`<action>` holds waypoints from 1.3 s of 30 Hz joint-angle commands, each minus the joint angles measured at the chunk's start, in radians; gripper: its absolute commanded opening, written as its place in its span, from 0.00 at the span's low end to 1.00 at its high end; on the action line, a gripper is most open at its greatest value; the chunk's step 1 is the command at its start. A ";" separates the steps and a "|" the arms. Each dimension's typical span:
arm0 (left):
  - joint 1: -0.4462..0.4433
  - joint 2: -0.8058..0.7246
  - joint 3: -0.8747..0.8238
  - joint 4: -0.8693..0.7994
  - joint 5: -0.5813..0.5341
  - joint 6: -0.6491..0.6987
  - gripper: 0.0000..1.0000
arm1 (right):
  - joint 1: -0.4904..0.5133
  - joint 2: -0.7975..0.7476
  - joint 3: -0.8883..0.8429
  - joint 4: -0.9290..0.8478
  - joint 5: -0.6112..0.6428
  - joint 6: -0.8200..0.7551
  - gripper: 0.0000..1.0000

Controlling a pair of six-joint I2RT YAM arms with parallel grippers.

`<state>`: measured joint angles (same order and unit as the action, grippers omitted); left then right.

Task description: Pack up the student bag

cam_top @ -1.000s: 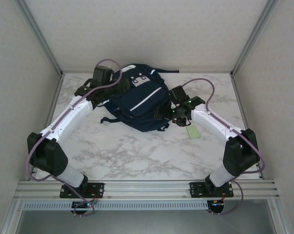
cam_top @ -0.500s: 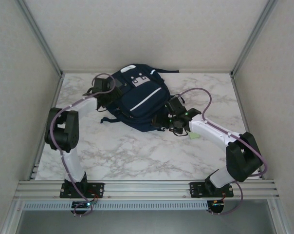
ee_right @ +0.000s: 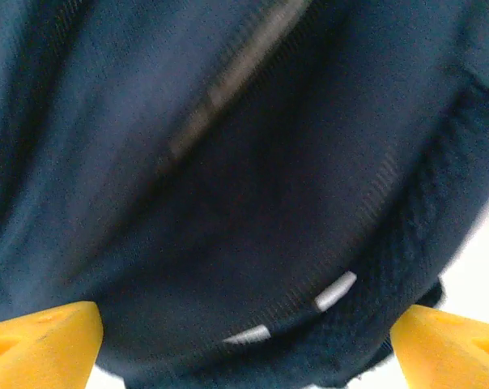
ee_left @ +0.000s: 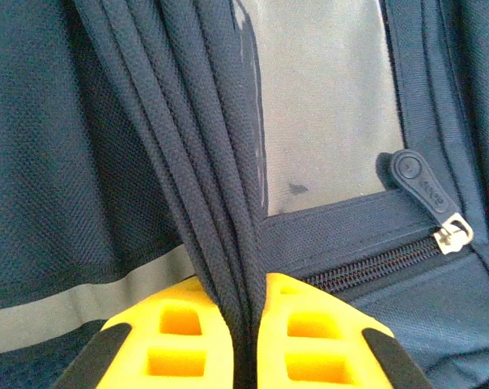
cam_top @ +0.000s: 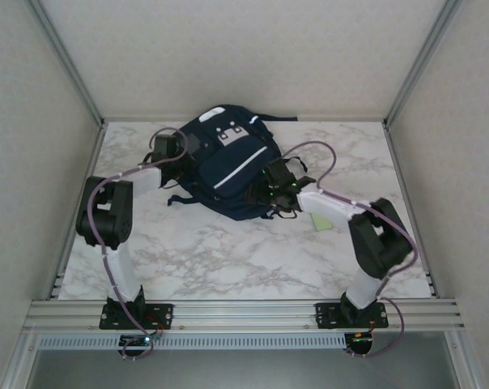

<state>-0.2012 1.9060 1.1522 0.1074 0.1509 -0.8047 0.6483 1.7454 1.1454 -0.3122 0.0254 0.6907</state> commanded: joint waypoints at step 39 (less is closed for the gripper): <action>-0.113 -0.551 -0.437 -0.004 -0.242 -0.398 0.00 | 0.380 0.307 0.484 -0.018 0.037 0.149 0.33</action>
<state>-0.2977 1.3945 0.6804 0.0917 -0.1390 -1.1824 1.0283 2.0308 1.5661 -0.3790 -0.0360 0.8005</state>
